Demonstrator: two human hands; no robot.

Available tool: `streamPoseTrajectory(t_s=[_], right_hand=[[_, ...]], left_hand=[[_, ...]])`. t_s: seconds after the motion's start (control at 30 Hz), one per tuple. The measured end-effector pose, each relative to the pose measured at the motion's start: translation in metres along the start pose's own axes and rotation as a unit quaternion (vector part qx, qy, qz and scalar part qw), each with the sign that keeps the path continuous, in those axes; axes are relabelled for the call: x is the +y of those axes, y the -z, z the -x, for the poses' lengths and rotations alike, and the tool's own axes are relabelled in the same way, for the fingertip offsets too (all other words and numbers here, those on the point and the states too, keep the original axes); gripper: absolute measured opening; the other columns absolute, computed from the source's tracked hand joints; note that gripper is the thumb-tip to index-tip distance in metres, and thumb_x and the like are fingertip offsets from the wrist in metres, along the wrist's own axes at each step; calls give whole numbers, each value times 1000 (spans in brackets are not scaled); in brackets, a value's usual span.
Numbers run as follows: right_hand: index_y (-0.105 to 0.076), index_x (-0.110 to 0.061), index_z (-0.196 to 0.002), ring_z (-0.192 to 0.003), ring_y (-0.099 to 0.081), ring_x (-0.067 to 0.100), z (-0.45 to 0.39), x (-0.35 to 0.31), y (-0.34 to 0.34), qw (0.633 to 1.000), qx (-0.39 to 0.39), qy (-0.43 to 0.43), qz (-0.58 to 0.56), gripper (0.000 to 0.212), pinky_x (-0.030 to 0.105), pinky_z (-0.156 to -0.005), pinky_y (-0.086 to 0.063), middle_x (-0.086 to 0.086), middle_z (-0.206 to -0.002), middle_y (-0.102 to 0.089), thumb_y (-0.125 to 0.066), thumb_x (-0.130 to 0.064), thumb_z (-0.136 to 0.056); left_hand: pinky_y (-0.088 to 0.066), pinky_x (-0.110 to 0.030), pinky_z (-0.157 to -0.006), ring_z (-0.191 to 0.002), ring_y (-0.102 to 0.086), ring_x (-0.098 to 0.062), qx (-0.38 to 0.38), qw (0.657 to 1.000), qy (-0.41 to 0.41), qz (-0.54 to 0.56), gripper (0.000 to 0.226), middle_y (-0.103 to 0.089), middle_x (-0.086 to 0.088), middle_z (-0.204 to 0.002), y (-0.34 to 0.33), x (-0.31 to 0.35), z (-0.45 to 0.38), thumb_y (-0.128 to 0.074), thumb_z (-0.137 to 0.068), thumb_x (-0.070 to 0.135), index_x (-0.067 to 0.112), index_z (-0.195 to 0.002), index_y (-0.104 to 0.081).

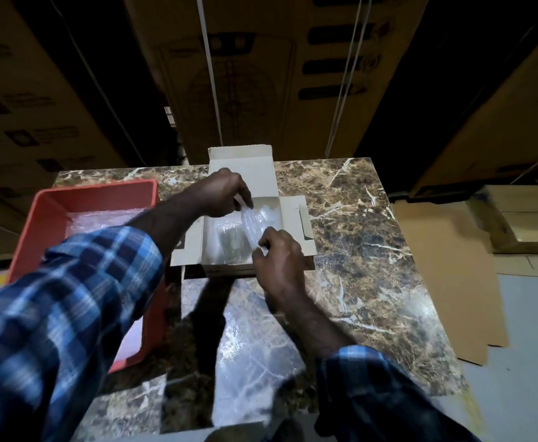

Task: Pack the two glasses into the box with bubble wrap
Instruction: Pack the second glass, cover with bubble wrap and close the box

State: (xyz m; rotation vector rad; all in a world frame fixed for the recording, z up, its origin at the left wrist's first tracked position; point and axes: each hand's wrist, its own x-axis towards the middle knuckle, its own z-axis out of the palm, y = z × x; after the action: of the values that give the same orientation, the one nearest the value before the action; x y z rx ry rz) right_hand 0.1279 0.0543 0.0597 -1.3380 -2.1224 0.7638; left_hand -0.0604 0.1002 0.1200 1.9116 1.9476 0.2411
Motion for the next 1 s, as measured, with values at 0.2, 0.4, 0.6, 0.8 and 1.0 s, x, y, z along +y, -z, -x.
streamPoseTrajectory(t_s=[0.2, 0.4, 0.6, 0.8, 1.0], right_hand=[[-60, -10, -84, -76, -56, 26, -23, -11, -30, 996, -30, -52, 63, 4, 29, -59, -31, 4, -84, -54, -62, -8, -81], [-62, -1, -95, -90, -60, 31, -39, -20, -41, 977, -140, -83, 139, 13, 30, -64, -32, 15, -100, -62, -57, -3, -83], [-64, -3, -106, -99, -63, 35, -46, -23, -50, 959, -179, -90, 201, 18, 33, -70, -42, 17, -107, -64, -56, -4, -90], [-58, -8, -122, -110, -59, 32, -51, -24, -58, 937, -216, -76, 263, 27, 37, -83, -49, 15, -116, -61, -54, -9, -96], [-57, -7, -125, -113, -59, 33, -56, -26, -62, 928, -238, -57, 280, 30, 37, -84, -49, 15, -119, -61, -52, -6, -96]], left_hand=[[-60, -32, -83, -88, -72, -18, -21, 999, -38, -21, 39, -74, -9, -111, -15, -21, -31, -64, -81, -18, 9, -106, -77], [-56, -28, -80, -90, -70, -20, -59, 991, -102, -64, 39, -73, -10, -109, -37, -42, -47, -60, -81, -16, 8, -107, -77], [-57, -42, -69, -92, -65, -31, -18, 957, -222, -186, 29, -74, -12, -97, -62, -65, -46, -76, -65, -12, 5, -89, -77], [-38, -37, -61, -93, -51, -27, 42, 932, -261, -249, 26, -57, -7, -96, -71, -74, -38, -55, -88, 19, 6, -80, -75], [-48, -36, -74, -97, -65, -28, -95, 983, -98, -120, 17, -71, -12, -110, -65, -71, -45, -56, -87, 5, 5, -96, -70]])
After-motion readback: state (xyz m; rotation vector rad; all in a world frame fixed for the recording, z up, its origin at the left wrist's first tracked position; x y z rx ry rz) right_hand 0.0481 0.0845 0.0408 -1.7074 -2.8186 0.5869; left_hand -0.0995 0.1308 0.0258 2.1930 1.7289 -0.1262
